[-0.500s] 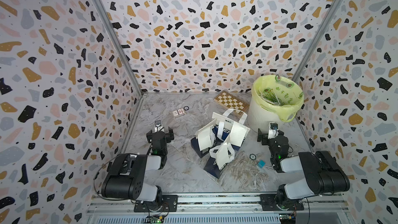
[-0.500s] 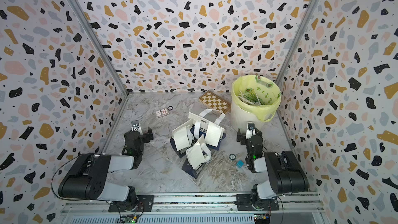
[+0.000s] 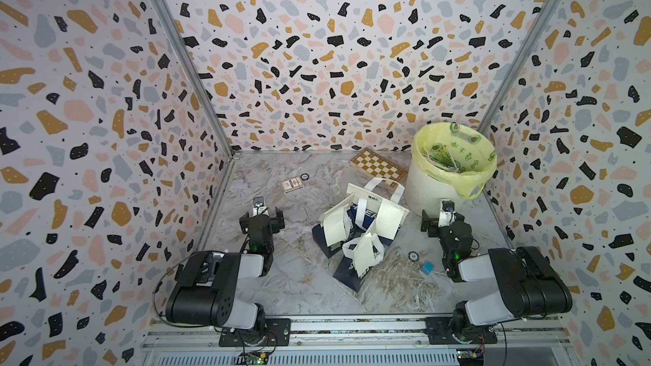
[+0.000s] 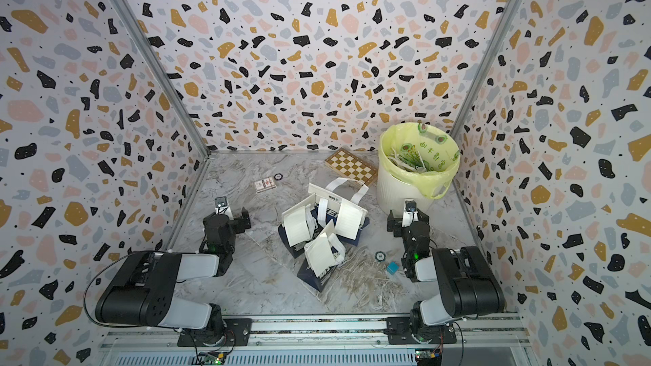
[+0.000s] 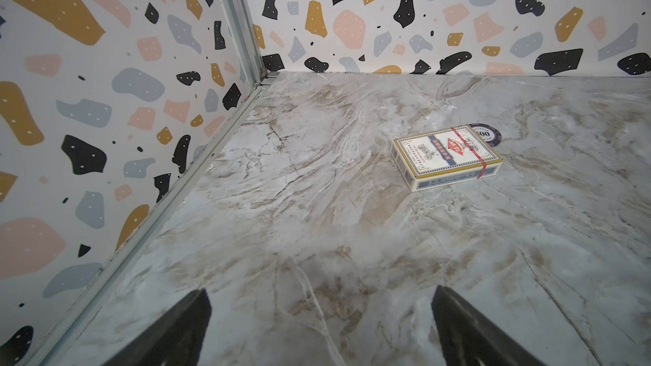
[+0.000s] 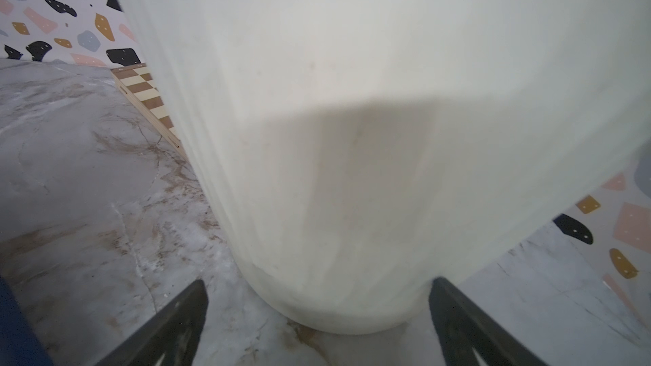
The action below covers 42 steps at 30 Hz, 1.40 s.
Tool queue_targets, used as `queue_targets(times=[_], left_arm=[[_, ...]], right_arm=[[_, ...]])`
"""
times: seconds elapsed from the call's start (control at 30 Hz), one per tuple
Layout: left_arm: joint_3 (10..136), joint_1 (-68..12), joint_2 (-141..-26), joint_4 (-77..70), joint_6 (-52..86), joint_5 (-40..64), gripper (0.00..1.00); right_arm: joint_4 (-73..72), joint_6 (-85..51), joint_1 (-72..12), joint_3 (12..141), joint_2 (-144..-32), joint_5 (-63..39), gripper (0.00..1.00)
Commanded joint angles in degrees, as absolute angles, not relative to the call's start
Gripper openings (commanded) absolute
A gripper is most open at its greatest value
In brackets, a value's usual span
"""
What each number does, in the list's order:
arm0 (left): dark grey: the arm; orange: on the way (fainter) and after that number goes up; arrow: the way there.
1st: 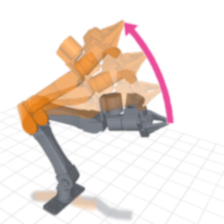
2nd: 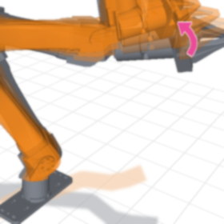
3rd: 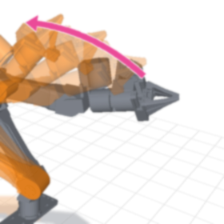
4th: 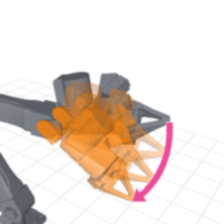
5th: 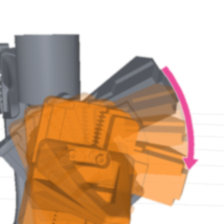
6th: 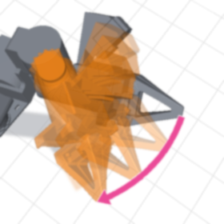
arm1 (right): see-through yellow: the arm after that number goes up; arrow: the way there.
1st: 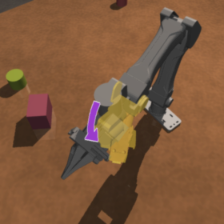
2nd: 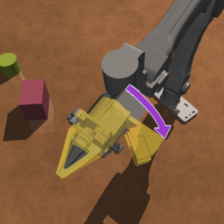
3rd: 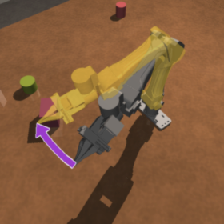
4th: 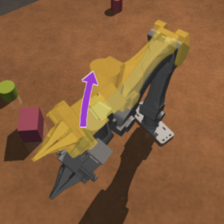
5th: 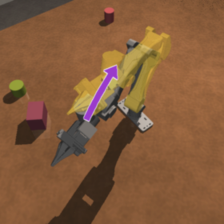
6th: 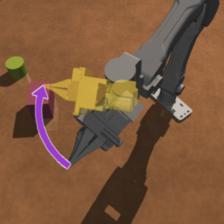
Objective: Shred takeout receipts and throw away
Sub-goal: Pick up the takeout bag at the center of the board.
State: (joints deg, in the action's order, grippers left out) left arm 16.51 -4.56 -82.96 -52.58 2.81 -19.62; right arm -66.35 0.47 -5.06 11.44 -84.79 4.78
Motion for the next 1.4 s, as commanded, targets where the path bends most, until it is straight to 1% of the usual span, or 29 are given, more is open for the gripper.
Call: queue_targets(times=[0.0,0.2,0.27,0.37,0.4,0.47,0.53,0.6,0.77,0.9,1.0,1.1,1.27,1.37], left_arm=[[16.9,-4.3,-83.1,-53.7,2.9,-20.2,1.0],[16.7,-4.3,-82.8,-54.1,2.8,-19.1,1.0],[15.6,-4.3,-82.4,-56.0,1.6,-17.0,0.97],[13.6,-4.3,-78.2,-56.3,0.5,-13.9,0.9],[13.5,-4.3,-75.5,-54.2,0.4,-13.4,0.9],[14.0,-4.4,-69.2,-48.0,0.3,-13.0,0.9],[15.4,-4.4,-62.5,-40.2,0.1,-11.3,0.91],[16.1,-4.4,-57.1,-35.5,0.4,-10.3,0.92],[17.5,-4.4,-48.0,-26.0,4.2,-8.2,0.94],[21.8,-4.4,-43.2,-15.9,9.4,2.0,0.94],[25.9,-4.4,-41.2,-8.9,14.8,10.1,0.91],[30.2,-4.7,-39.6,-2.4,18.6,17.6,0.89],[38.8,-9.0,-35.9,12.6,16.2,24.6,0.89],[41.5,-10.5,-31.5,16.3,16.2,30.6,0.89]], right_arm=[[-67.9,0.0,-4.8,12.9,-84.6,4.6,1.0],[-68.3,-0.9,-3.5,12.5,-84.2,2.5,1.0],[-67.7,-1.0,-3.4,12.5,-83.0,3.1,0.98],[-55.1,-1.9,-3.7,16.6,-76.1,6.6,0.98],[-52.1,-2.1,-4.4,17.7,-73.8,8.3,0.98],[-48.4,-2.1,-5.0,18.3,-69.2,7.7,0.98],[-42.9,-5.1,-5.9,19.4,-64.8,7.4,0.98],[-36.3,-8.8,-6.4,20.8,-61.8,6.2,0.98],[-21.9,-16.8,-7.4,23.2,-55.2,4.9,0.97],[-6.3,-20.2,-7.6,27.1,-52.1,4.2,0.96],[2.4,-23.0,-8.6,29.7,-50.2,2.9,0.95],[6.9,-25.5,-12.7,31.4,-48.2,2.5,0.93],[12.6,-28.6,-21.0,34.5,-47.1,6.5,0.93],[14.3,-27.9,-22.6,36.8,-46.9,7.9,0.93]])
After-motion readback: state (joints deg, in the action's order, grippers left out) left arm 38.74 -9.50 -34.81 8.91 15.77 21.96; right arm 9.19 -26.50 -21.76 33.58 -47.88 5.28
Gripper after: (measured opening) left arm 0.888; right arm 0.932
